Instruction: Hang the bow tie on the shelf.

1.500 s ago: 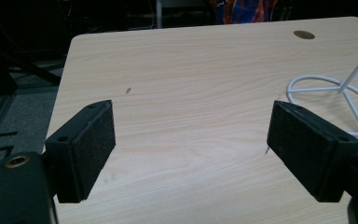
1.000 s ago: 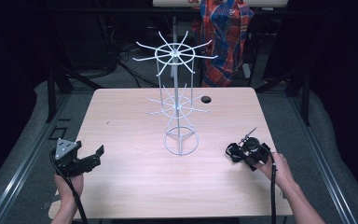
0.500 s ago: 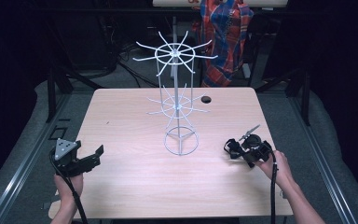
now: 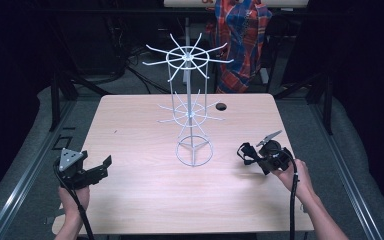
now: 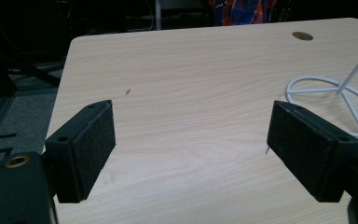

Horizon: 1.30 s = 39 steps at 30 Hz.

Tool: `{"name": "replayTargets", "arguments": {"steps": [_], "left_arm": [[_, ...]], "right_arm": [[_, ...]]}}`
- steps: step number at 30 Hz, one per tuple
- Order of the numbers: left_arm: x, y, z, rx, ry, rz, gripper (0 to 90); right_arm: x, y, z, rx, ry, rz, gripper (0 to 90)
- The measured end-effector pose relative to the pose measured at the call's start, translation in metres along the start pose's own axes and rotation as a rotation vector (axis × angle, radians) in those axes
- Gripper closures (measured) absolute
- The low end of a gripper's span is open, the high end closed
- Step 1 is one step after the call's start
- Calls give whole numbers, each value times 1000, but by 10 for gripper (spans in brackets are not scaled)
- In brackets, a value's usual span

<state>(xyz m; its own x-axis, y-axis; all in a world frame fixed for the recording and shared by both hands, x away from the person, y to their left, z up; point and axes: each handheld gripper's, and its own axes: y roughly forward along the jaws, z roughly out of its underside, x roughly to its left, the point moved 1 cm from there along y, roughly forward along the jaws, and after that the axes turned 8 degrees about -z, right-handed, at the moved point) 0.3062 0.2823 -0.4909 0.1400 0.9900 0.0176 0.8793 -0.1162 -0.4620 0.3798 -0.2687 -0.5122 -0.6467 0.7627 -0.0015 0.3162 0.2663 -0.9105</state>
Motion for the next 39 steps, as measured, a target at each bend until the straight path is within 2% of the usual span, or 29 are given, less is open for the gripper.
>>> {"name": "replayTargets", "arguments": {"steps": [14, 21, 22, 27, 33, 39], "left_arm": [[-1, 0, 0, -4, 0, 0, 155], [-1, 0, 0, -2, 0, 2, 155], [-1, 0, 0, -2, -1, 2, 155], [-1, 1, 0, 0, -3, 3, 155], [0, 0, 1, 3, -3, 3, 155], [0, 0, 0, 4, -5, 2, 155]], "right_arm": [[10, -14, -13, -100, 2, -20, 769], [13, -18, -20, -120, -4, -26, 768], [13, -19, -23, -130, -6, -39, 768], [14, -23, -29, -154, -4, -35, 768], [19, -30, -40, -210, -7, -57, 769], [20, -33, -46, -223, -8, -63, 768]]}}
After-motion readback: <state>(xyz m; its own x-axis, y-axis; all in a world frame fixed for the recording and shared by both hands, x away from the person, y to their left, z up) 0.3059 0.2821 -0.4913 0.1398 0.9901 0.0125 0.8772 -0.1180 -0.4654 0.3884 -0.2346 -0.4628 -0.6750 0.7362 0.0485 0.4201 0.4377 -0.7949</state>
